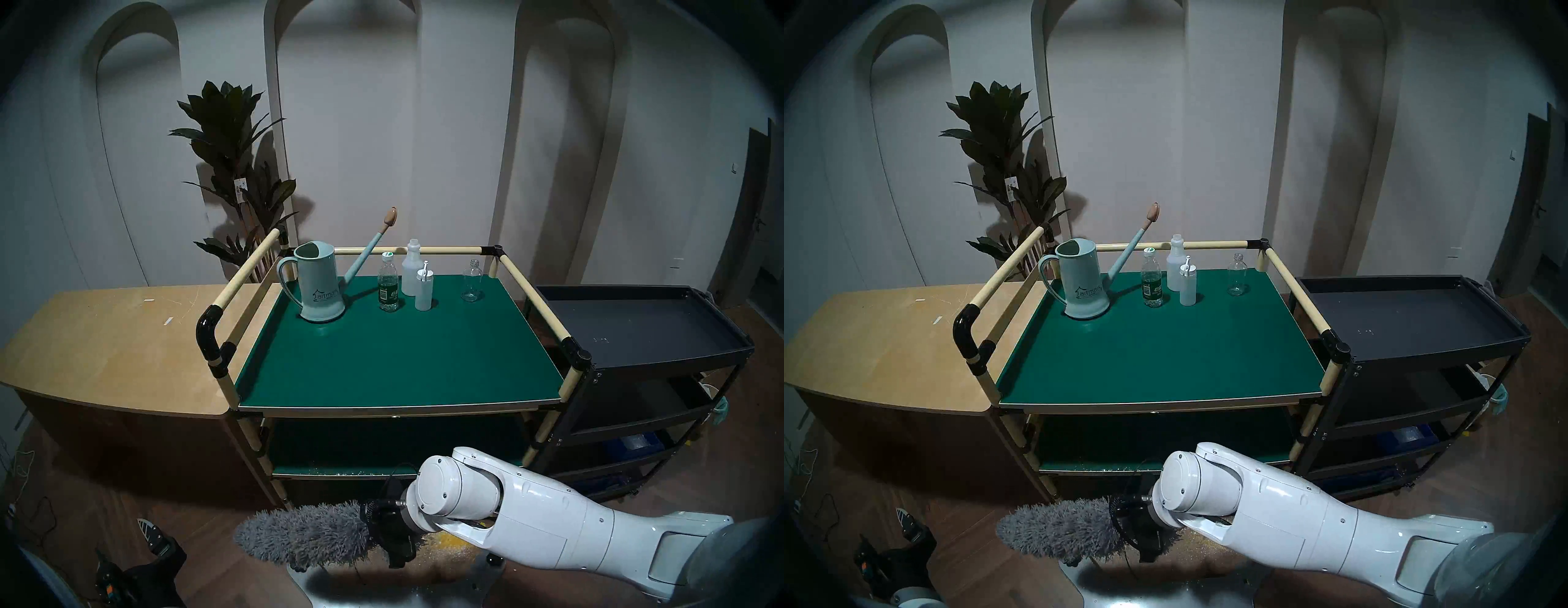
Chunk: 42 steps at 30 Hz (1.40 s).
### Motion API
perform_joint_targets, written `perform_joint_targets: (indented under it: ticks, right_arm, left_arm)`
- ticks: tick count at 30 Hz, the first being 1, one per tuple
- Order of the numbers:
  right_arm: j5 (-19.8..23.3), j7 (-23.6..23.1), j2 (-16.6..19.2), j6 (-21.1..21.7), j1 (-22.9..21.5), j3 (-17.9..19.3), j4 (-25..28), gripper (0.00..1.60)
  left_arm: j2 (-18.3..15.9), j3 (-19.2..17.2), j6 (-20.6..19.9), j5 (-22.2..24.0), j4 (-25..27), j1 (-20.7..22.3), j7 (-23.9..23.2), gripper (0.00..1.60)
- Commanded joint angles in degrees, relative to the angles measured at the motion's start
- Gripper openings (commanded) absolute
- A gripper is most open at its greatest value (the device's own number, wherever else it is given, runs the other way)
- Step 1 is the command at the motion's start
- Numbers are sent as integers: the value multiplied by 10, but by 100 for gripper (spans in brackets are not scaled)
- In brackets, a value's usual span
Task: Dust the shelf with the duster
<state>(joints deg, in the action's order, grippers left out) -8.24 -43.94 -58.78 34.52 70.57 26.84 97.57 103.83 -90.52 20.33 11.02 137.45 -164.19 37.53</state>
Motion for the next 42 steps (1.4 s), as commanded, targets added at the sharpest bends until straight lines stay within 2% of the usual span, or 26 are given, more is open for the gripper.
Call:
perform_joint_targets:
  ticks: [1, 7, 11, 20, 23, 28, 35, 42]
  right_arm:
    - [35, -27, 48, -13, -8, 40, 65, 0]
    - [85, -56, 81, -1, -9, 90, 107, 0]
    - [126, -81, 120, 5, -1, 127, 145, 0]
    - [226, -125, 173, 11, 10, 218, 166, 0]
    - [267, -141, 182, 25, 13, 248, 162, 0]
    - [328, -161, 197, 49, 20, 296, 154, 0]
    - [402, -173, 225, 68, 30, 374, 148, 0]
    - [453, -164, 249, 82, 29, 444, 122, 0]
  left_arm:
    - [-25, 6, 38, -22, 17, -8, 12, 160]
    - [14, -13, 56, -47, 25, -8, 60, 160]
    - [33, -32, 60, -66, 25, -1, 93, 160]
    - [42, -83, 51, -111, 25, 48, 139, 160]
    - [41, -107, 42, -121, 25, 60, 152, 160]
    - [30, -124, 10, -127, 25, 96, 157, 160]
    - [-1, -112, -39, -142, 25, 153, 141, 160]
    - [-28, -89, -76, -154, 25, 203, 114, 160]
